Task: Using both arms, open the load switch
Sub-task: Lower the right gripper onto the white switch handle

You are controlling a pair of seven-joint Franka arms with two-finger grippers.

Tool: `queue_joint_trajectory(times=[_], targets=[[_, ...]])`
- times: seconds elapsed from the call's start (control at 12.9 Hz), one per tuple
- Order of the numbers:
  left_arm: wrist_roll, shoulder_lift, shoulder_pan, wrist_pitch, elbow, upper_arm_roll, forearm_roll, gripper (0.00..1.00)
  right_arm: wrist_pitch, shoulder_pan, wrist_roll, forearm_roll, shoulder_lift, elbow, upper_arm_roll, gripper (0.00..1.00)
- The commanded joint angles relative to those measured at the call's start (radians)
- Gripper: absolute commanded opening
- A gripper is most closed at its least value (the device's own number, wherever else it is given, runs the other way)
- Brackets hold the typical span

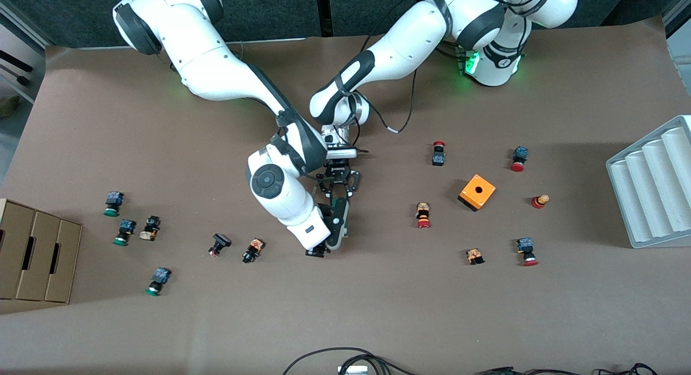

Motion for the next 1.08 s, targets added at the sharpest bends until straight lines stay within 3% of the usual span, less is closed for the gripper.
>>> queue_joint_trajectory(times=[0.0, 1.01], targets=[[-0.023, -0.004, -0.016, -0.016, -0.005, 0.009, 0.012, 0.49, 0.062, 0.025, 0.003, -0.016, 0.055, 0.032, -0.018, 0.58], [-0.023, -0.002, -0.016, -0.017, -0.006, 0.009, 0.014, 0.49, 0.111, 0.067, 0.04, -0.011, 0.078, 0.018, -0.045, 0.51]])
